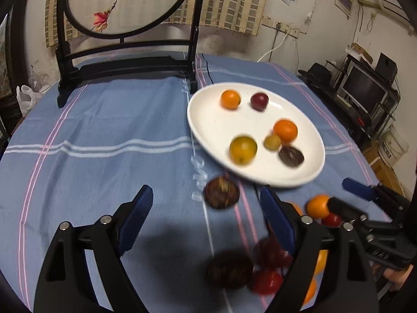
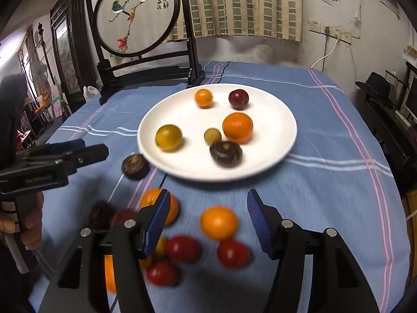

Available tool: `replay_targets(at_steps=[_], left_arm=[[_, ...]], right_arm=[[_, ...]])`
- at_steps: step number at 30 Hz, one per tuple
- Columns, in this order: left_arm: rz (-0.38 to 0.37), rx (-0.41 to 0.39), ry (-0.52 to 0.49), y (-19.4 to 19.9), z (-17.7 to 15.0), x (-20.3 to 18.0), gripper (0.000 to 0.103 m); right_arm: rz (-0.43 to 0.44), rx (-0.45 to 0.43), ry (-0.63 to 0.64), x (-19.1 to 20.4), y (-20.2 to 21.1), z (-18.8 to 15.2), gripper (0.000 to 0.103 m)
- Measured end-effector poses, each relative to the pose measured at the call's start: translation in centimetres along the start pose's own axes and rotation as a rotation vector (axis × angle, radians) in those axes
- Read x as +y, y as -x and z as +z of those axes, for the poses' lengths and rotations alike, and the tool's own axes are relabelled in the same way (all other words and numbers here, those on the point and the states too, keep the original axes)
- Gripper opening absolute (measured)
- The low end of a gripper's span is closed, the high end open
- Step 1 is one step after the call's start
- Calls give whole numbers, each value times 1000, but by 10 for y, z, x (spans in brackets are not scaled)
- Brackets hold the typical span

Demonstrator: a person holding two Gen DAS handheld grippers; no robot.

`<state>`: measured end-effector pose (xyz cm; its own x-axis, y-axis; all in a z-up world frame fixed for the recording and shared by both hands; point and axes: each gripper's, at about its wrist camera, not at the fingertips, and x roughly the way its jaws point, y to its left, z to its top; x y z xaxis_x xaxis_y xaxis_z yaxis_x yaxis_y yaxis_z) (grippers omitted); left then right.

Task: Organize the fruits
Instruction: 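Place both fruits on the white plate and open both grippers, then grasp a large tangerine with the right gripper while the left grasps a dark brown fruit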

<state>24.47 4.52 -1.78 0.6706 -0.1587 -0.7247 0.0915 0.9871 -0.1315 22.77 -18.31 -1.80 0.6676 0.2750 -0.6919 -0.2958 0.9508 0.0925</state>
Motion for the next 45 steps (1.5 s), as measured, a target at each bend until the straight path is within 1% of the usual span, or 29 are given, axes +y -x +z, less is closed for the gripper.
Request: replay_targets(at_steps=[4,7,11,14,17,21,23,27,29,30,32,36,40,42,45], left_arm=[[-1,9,-12,8,-24,5,83],[-3,28,-6,8,-36,12,83],[-16,33,8,11,-43,19,83],[-26,25,20,16,-45,23,83],[-28,15,19,19,-46,23,84],[10,-6,-4,23,-46,20,84],[16,-20,-12,26,-47,20,84],[1,0,-19,22,-47,19,85],[-4,16,-30,19,-49,17,85],[-6,22,-36,18,-50,16,85],[-6,35,-51,15,-52,12,85],[-17,57,-79,12,-55,7,85],[-21,77,-119,13,-61,8,85],[-27,85,-122,13,-65,11,85],[-9,91,-155,10,-71,6,84]], right_arm=[[10,1,-18,1,18,-19,62],[53,18,-27,5,30,-33,62],[103,44,17,24,44,-49,62],[139,83,38,40,45,-60,62],[144,116,67,54,39,-67,61],[139,150,90,69,27,-72,61],[135,167,104,77,19,-73,61],[82,179,121,86,3,-69,61],[77,183,119,89,-3,-66,59],[66,181,122,90,-5,-64,44],[46,175,139,93,-4,-64,44],[76,161,117,87,5,-67,44],[90,160,93,71,14,-74,44],[97,158,83,63,18,-78,44],[109,154,54,53,21,-80,44]])
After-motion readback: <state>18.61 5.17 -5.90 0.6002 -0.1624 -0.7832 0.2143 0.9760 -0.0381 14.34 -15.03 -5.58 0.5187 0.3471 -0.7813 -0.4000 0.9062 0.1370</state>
